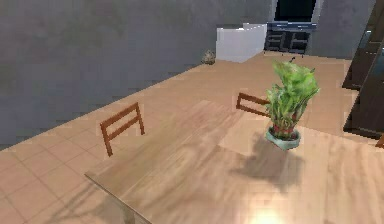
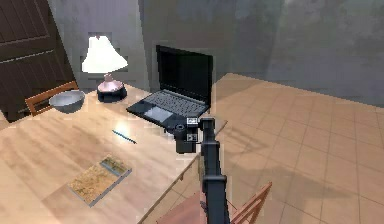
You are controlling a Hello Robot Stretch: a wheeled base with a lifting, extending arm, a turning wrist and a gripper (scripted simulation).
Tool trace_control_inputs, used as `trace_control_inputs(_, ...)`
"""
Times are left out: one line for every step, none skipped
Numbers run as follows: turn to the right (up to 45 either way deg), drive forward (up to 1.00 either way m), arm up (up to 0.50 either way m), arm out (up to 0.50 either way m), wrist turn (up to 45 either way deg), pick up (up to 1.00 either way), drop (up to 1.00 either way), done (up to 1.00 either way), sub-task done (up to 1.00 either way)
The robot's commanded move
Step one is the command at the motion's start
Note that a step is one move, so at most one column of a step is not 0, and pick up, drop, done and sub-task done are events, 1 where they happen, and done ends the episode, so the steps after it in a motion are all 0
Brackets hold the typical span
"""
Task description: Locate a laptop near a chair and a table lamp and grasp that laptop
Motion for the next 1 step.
trace_control_inputs(0.0, 0.0, 0.0, 0.0, 0.0, 0.0, 0.0, 1.0, 0.0)
